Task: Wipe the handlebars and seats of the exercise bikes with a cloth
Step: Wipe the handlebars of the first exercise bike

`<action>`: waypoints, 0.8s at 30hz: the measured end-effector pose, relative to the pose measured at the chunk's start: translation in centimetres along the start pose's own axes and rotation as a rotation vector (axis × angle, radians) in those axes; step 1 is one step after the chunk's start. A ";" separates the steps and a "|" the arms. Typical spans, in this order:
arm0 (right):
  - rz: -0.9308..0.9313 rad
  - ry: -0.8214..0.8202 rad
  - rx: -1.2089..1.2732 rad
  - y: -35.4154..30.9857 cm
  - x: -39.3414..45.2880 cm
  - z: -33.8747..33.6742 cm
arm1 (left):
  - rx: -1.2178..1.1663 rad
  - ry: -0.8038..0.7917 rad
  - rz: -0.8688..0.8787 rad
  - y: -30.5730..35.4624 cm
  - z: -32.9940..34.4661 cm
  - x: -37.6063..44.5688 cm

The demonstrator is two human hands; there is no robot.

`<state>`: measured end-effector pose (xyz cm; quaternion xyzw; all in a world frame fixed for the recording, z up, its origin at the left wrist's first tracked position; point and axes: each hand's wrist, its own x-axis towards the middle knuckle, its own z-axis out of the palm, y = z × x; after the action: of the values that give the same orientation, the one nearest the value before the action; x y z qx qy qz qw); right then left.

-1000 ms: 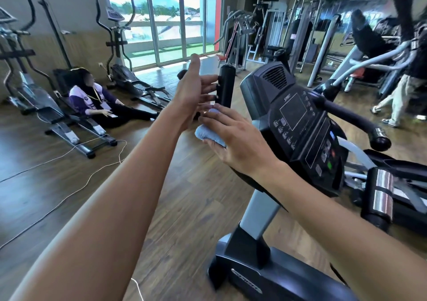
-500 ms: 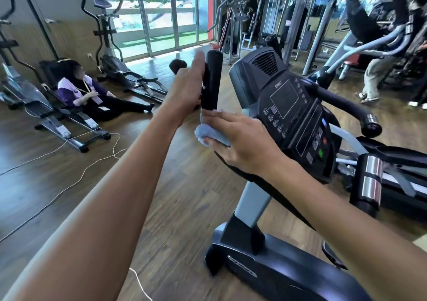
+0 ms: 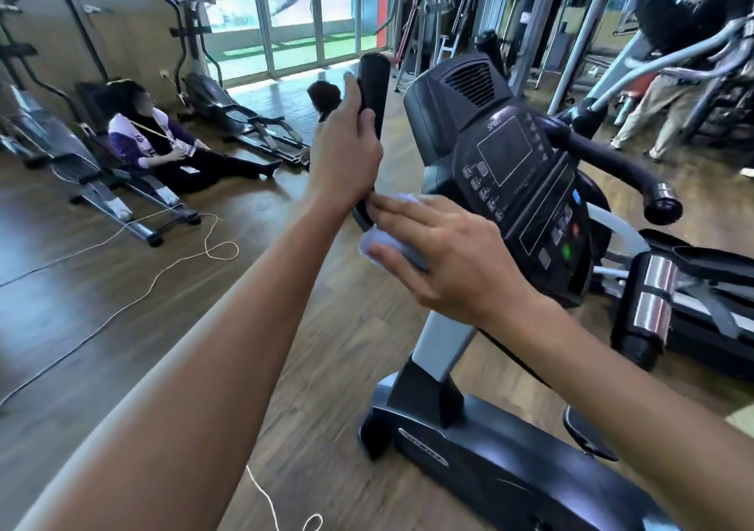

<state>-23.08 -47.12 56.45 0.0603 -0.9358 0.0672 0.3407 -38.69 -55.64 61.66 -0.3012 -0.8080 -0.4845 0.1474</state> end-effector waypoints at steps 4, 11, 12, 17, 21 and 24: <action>-0.045 0.005 0.029 0.7 -6.0 -2.4 | 0.019 0.002 -0.006 -0.1 0.1 -0.1; 0.026 0.073 -0.006 -0.1 0.9 0.6 | 0.149 0.043 0.001 0.2 0.2 0.0; 0.031 0.071 -0.003 0.0 0.6 0.5 | 0.145 0.052 -0.017 0.2 0.2 -0.1; -0.034 0.018 0.048 1.8 -8.5 -4.0 | 0.132 0.096 -0.110 -0.1 0.7 -3.1; -0.119 0.001 0.028 3.3 -11.6 -5.3 | 0.068 0.102 -0.215 -0.5 0.8 -6.3; -0.126 0.067 0.013 2.4 -7.2 -2.8 | 0.099 0.113 -0.307 0.9 1.1 -7.1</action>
<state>-16.19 -43.80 53.70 0.1190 -0.9178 0.0537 0.3750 -32.55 -56.84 58.04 -0.1388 -0.8579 -0.4770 0.1315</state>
